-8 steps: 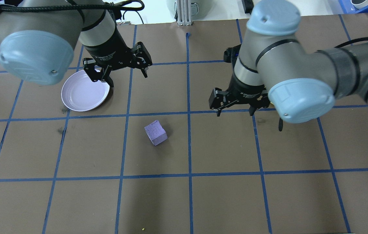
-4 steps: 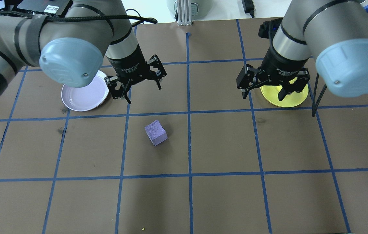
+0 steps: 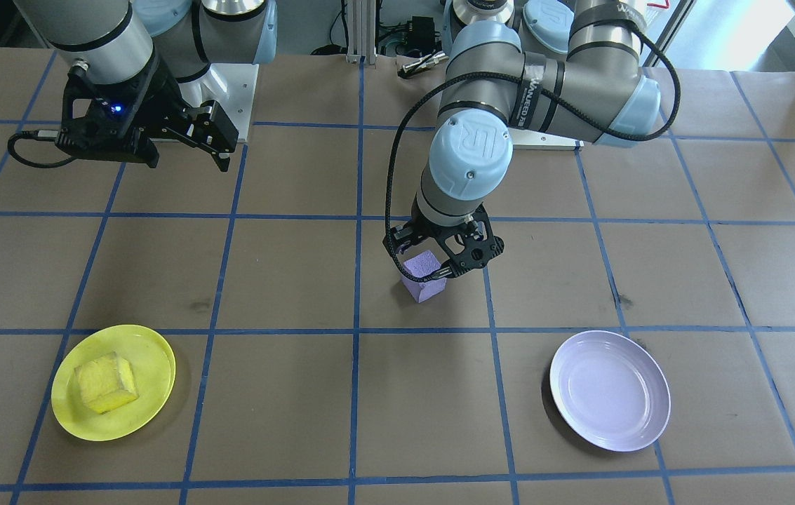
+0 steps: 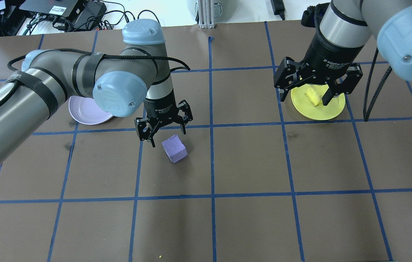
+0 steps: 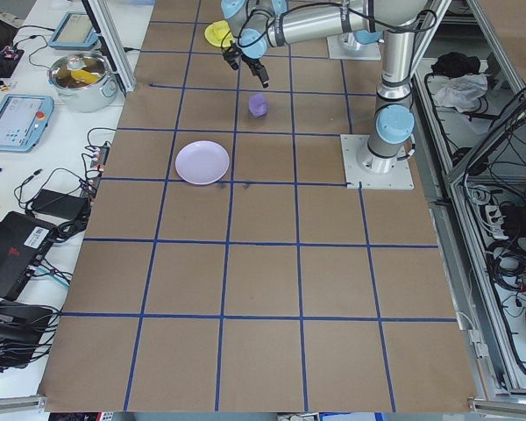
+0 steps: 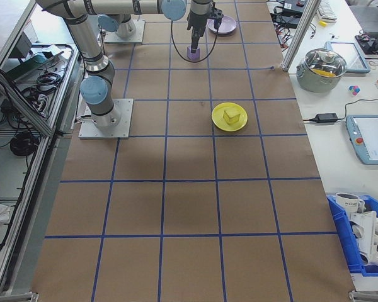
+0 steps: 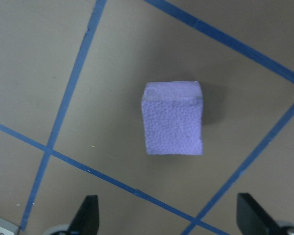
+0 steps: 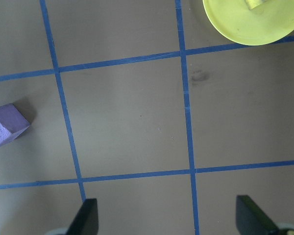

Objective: Sort blocks by color into plates

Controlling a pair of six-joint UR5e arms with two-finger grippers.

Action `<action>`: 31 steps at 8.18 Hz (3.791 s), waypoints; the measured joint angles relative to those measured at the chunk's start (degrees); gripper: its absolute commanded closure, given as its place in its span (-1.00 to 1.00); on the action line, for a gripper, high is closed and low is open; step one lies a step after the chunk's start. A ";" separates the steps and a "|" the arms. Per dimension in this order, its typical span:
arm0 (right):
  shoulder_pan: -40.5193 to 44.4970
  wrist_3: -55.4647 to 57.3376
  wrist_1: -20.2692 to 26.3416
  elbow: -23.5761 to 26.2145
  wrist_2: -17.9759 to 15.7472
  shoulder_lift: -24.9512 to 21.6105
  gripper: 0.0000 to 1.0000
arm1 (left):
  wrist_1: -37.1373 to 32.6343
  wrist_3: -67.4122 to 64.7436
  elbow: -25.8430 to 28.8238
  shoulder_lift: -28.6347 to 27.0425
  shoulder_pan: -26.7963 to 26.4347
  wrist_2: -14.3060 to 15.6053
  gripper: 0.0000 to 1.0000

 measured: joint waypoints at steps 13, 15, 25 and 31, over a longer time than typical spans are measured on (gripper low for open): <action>0.02 -0.30 -2.15 0.36 -1.71 -0.17 -1.00 | 8.70 6.25 -3.31 -8.90 0.53 -1.74 0.06; 0.02 -0.34 -2.19 0.36 -1.71 -0.26 -1.00 | 10.63 6.16 -3.33 -9.78 0.57 -1.74 1.00; 0.02 -0.35 -2.20 0.38 -1.65 -0.36 -1.00 | 2.75 30.06 6.04 -2.04 12.92 3.58 1.00; 0.02 -0.35 -2.21 0.35 -1.65 -0.35 -1.00 | 18.47 53.25 9.87 -12.66 24.40 8.91 1.00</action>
